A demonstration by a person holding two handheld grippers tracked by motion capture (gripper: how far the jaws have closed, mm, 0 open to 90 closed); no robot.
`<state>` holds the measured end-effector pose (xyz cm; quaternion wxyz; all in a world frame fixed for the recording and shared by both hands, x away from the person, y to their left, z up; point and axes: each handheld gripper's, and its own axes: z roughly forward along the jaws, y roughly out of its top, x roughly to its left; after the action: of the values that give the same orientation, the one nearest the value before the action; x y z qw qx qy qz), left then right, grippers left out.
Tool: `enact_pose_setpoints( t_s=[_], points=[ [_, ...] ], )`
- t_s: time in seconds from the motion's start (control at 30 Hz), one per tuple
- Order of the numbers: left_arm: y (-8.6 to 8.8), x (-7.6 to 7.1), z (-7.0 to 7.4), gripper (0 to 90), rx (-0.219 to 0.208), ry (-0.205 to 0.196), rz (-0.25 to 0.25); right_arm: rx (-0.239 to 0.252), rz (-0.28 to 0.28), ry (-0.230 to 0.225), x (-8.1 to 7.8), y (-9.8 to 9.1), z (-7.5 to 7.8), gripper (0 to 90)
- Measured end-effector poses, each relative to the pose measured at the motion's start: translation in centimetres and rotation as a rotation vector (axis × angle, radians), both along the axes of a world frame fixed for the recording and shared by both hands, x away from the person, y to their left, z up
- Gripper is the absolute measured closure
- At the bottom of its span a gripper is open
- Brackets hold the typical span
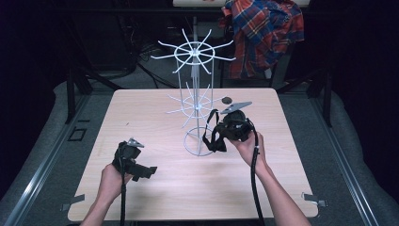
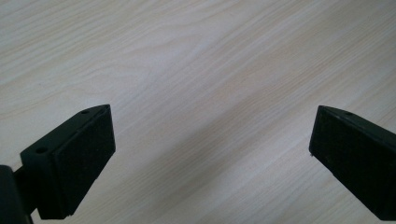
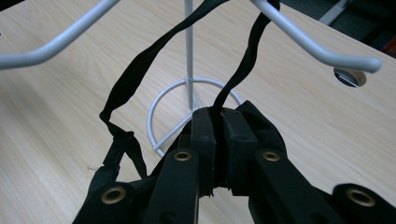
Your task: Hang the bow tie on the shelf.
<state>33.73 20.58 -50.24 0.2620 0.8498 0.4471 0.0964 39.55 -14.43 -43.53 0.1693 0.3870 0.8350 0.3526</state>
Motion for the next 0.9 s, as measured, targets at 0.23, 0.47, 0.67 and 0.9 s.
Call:
enact_pose_setpoints(
  t_s=[0.23, 0.47, 0.67, 0.9],
  points=[
    [0.1, 0.0, 0.0, 0.5, 0.003, -0.002, 0.001, -0.009, 0.001, 0.001, 0.1, 0.2, -0.3, 82.9],
    [-0.3, 0.0, -0.1, 3.8, 0.016, 0.001, 0.003, -0.012, -0.018, -0.005, 0.3, 0.1, -0.7, 82.3],
    [0.0, 0.0, 0.0, 3.6, 0.011, 0.002, 0.008, -0.018, -0.020, -0.008, 0.5, 0.3, -1.3, 80.1],
    [-0.1, 0.0, -0.1, 3.1, 0.010, 0.002, 0.005, -0.028, -0.019, -0.007, 0.6, 0.4, -1.7, 80.5]
  ],
)
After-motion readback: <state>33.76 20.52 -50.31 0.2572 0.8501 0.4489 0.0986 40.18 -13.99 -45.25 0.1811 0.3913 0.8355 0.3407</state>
